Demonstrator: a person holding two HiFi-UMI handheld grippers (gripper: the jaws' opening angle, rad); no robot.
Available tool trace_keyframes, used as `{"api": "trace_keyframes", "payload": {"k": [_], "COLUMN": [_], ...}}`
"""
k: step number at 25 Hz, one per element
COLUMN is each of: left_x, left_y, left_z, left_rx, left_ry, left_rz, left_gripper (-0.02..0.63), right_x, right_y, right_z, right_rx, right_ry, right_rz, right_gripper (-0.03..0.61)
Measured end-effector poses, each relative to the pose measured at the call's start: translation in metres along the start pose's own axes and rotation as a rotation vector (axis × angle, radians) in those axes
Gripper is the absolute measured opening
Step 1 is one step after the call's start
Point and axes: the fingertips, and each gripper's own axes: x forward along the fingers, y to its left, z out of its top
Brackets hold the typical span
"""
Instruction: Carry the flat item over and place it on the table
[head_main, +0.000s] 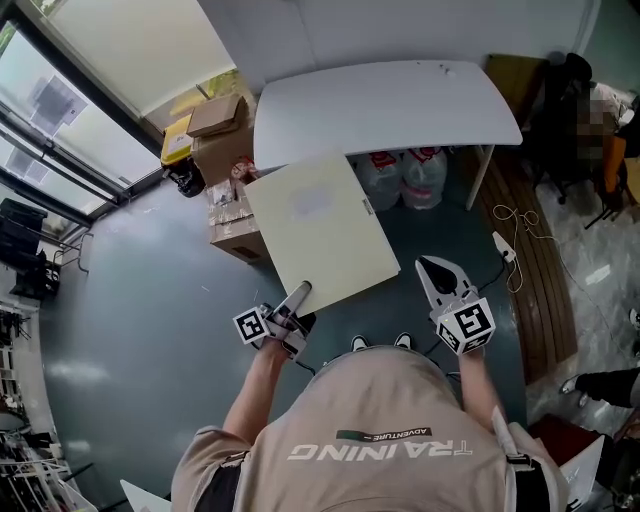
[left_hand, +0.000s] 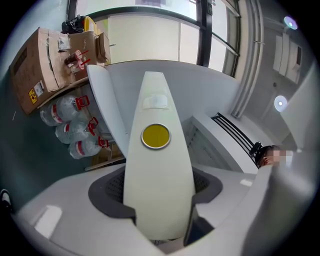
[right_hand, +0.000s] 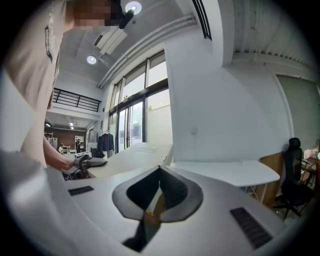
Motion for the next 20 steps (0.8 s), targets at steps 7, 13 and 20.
{"api": "trace_keyframes", "payload": {"k": [7, 13, 20], "left_x": [-0.011, -0.033, -0.029], "left_y": [0.013, 0.029, 0.049], "left_z": [0.010, 0.025, 0.043], "left_rx": [-0.041, -0.073, -0.091], "left_ry": [-0.025, 0.005, 0.045], "left_rz": [0.007, 0.032, 0.037], "left_gripper": [0.281, 0.281, 0.281], "right_x": [0.013, 0.034, 0.048], "right_y": [0.009, 0.030, 0.027], "right_z": [-0.010, -0.018, -0.025], "right_rx": [0.036, 0.065, 0.090], "right_ry": [0.024, 0.037, 0.040], "right_rz": [0.003, -0.009, -0.059], "right_gripper": [0.005, 0.005, 0.005]}}
